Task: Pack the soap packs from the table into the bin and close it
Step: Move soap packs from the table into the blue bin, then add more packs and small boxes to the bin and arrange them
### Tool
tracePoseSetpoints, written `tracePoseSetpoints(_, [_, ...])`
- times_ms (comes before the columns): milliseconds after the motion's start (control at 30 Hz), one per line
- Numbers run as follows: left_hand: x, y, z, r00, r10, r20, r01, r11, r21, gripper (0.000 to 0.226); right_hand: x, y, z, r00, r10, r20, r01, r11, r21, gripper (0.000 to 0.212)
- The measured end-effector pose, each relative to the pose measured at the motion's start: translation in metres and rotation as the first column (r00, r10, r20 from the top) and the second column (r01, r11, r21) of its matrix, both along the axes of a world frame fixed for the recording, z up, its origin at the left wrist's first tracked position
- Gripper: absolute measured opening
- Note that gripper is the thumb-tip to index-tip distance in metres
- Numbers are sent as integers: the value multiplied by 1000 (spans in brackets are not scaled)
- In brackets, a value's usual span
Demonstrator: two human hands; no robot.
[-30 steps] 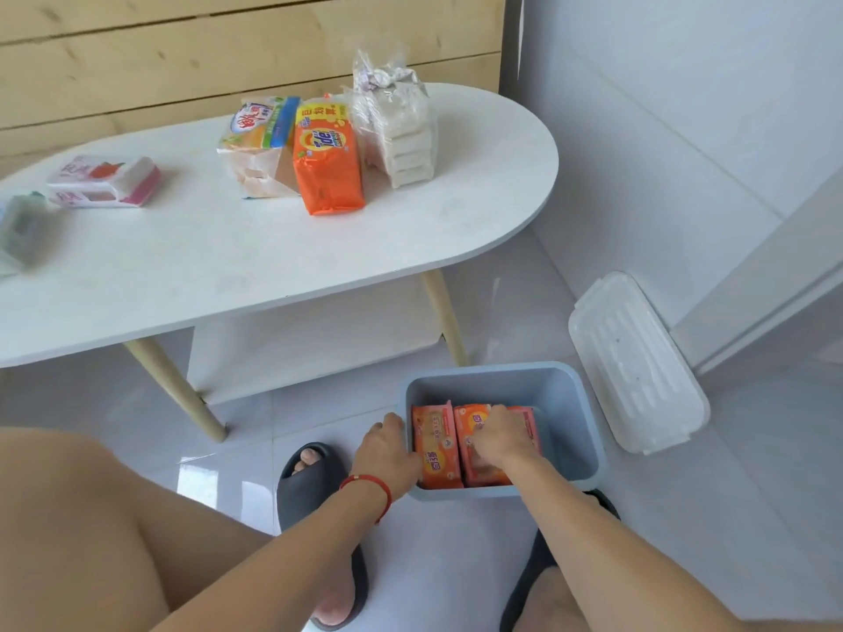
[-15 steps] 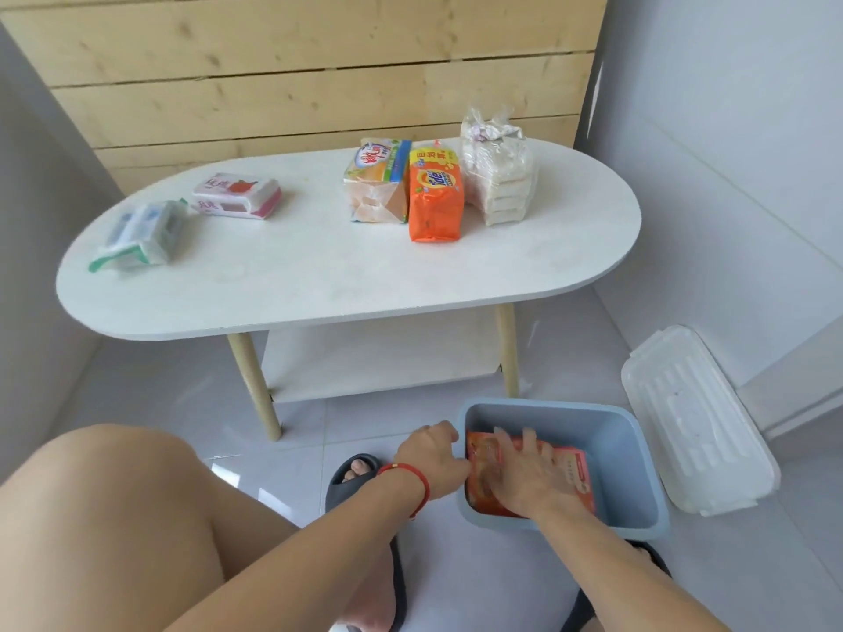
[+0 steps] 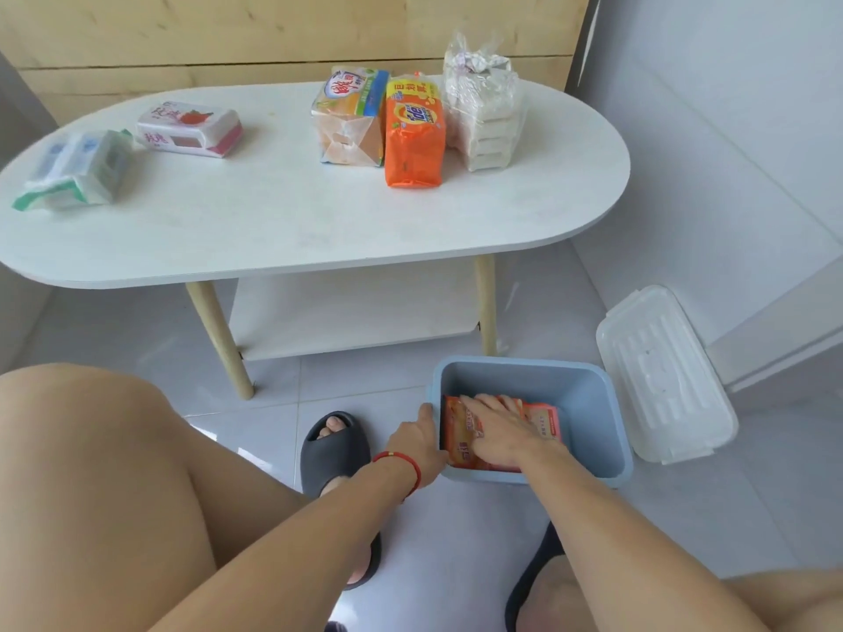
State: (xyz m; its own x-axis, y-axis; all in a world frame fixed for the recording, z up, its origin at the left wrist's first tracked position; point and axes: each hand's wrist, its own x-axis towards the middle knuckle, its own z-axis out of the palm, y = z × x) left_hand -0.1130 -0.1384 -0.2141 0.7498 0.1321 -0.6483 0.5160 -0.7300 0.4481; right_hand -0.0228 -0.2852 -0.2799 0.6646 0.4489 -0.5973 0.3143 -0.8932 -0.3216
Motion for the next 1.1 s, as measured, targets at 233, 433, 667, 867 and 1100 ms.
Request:
tracePoseSetpoints(233, [6, 3, -3, 994, -96, -43, 97, 995, 36, 76, 2, -11, -8, 997, -34, -65, 36, 999, 26, 85])
tracePoseSetpoints(433, [19, 25, 21, 993, -115, -17, 116, 989, 91, 54, 6, -20, 20, 968, -245, 59, 236, 963, 131, 46])
tracePoseSetpoints(667, [33, 94, 123, 958, -84, 275, 20, 973, 228, 42, -7, 58, 121, 989, -140, 45, 98, 856, 508, 23])
tracePoseSetpoints(867, [13, 177, 216, 746, 77, 662, -319, 913, 253, 16, -8, 159, 228, 945, -8, 326, -253, 612, 749, 23])
tracePoseSetpoints(1100, [21, 304, 218, 650, 183, 737, -626, 679, 383, 35, 32, 291, 256, 920, 110, 376, -314, 782, 538, 55])
